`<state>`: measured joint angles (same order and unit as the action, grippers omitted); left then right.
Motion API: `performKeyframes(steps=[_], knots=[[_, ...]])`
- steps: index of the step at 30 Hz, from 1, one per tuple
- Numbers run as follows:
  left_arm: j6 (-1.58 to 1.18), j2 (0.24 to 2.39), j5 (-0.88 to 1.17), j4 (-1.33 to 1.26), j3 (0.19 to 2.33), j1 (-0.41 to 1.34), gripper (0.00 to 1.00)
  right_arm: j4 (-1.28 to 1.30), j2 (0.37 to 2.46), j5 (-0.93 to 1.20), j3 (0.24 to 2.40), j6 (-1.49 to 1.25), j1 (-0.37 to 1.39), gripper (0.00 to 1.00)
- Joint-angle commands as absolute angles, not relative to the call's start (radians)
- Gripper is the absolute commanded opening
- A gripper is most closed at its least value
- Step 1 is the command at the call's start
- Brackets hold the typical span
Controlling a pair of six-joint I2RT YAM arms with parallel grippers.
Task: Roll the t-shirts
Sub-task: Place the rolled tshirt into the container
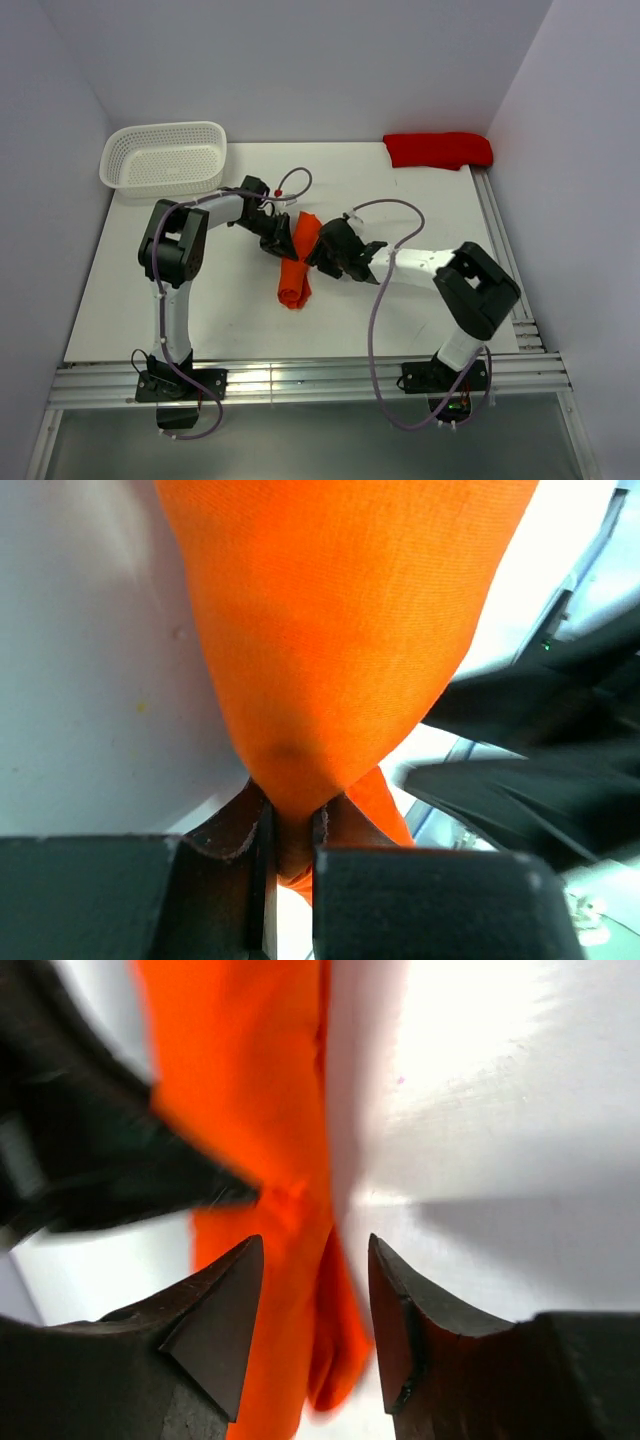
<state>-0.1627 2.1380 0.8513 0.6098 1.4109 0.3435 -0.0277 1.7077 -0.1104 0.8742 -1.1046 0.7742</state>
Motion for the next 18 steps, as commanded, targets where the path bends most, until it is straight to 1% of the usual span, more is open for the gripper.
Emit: performKeyframes(steps=[1, 7, 9, 14, 18], knots=[[-0.132, 2.115, 0.687, 0.523, 1.457, 0.339, 0.0, 0.106, 1.521, -0.187, 0.879, -1.071, 0.773, 0.54], [-0.103, 2.049, 0.663, 0.543, 1.623, 0.307, 0.0, 0.227, 1.318, -0.276, 0.894, -1.045, 0.765, 0.57], [-0.104, 2.045, 0.667, 0.558, 1.682, 0.279, 0.0, 0.261, 1.289, -0.296, 0.899, -1.039, 0.762, 0.57], [-0.164, 2.078, 0.733, 0.592, 1.925, 0.204, 0.0, 0.288, 1.238, -0.31, 0.89, -1.04, 0.753, 0.57], [-0.245, 2.098, 0.771, 0.537, 2.052, 0.123, 0.0, 0.295, 1.226, -0.311, 0.877, -1.04, 0.752, 0.57]])
